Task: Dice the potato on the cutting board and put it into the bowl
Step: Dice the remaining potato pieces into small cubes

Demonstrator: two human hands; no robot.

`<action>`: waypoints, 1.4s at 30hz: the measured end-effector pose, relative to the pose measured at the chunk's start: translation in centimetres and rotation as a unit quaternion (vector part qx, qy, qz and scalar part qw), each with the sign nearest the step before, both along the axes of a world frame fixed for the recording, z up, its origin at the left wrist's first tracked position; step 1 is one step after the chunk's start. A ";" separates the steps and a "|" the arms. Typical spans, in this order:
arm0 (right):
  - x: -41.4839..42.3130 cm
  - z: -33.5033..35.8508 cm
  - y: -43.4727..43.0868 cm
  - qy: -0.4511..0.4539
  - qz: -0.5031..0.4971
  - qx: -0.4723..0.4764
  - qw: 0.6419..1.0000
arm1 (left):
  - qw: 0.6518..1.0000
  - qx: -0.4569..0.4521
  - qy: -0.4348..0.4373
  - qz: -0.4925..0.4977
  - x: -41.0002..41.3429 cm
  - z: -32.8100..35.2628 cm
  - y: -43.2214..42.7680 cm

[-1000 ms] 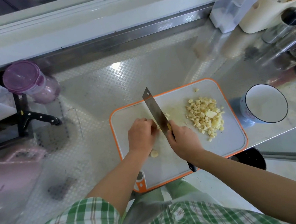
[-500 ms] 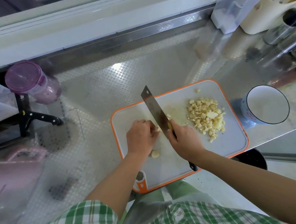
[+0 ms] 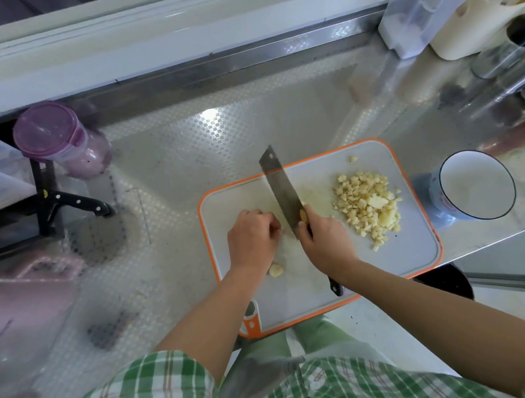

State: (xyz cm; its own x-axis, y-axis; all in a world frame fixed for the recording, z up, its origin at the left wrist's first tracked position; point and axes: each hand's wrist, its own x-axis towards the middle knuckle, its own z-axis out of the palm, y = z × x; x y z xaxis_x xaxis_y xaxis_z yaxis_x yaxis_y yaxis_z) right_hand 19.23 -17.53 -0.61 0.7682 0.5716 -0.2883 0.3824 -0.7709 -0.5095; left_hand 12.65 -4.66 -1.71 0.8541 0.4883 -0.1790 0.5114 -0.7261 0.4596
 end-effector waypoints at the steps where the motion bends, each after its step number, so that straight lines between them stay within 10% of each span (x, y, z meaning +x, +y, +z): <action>1: 0.2 0.1 -0.1 0.005 -0.020 0.018 1.000 | 1.000 -0.005 0.000 0.003 -0.2 0.0 0.0; 12: -1.5 0.4 -0.6 0.060 0.057 0.025 0.996 | 0.997 0.016 0.007 0.077 -3.3 0.7 -0.3; 25: 1.9 1.1 -5.9 0.037 -0.101 0.058 0.992 | 0.992 0.011 0.069 -0.103 -6.4 1.1 -1.5; 42: 1.0 1.1 -6.7 0.105 -0.043 0.059 0.992 | 1.000 0.006 -0.002 0.012 -5.6 0.0 -3.3</action>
State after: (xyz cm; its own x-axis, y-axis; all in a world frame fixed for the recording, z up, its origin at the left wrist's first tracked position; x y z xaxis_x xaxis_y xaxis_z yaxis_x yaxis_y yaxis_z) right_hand 20.25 -24.24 0.48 0.7458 0.5460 -0.3817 0.1935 -0.7258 -0.6601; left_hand 7.02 -7.96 -1.76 0.8431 0.5103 -0.1695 0.5266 -0.7199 0.4522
